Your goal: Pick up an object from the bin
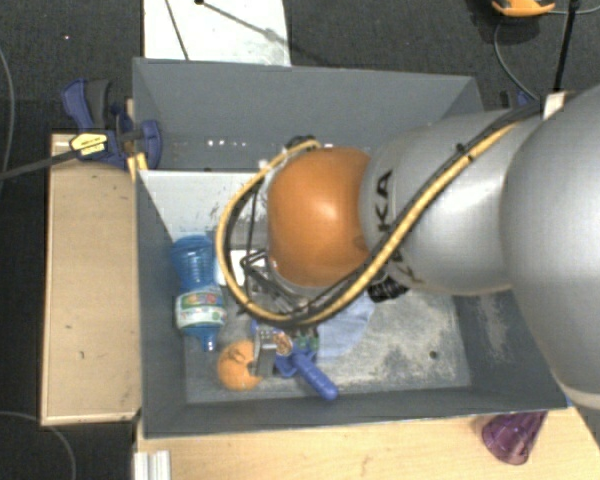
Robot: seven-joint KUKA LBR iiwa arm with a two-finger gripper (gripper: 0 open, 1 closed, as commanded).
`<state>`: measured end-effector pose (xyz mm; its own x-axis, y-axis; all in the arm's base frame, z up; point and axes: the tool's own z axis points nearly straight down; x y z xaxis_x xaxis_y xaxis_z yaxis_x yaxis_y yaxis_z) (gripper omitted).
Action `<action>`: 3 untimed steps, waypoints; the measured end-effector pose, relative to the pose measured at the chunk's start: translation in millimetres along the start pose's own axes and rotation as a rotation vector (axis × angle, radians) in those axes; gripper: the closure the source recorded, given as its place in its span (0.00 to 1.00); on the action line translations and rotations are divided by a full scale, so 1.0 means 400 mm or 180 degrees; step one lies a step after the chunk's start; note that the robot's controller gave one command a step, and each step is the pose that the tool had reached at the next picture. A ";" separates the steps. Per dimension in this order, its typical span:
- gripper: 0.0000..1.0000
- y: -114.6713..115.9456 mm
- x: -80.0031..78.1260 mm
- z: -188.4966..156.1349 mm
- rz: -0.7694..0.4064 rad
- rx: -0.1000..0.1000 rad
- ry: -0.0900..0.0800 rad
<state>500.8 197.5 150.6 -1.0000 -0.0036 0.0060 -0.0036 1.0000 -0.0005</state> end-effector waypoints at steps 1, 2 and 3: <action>0.00 -0.003 -0.005 -0.012 0.0021 -0.0005 -0.0024; 0.00 0.045 0.044 0.156 0.0326 -0.0009 -0.0009; 0.00 0.044 0.051 0.106 0.0374 -0.0003 -0.0010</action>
Offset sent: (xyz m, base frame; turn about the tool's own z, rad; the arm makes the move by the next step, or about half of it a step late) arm -0.0238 0.0215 -0.0806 0.1235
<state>480.0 215.0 108.4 -0.9935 0.1137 0.0027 0.1137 0.9935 -0.0002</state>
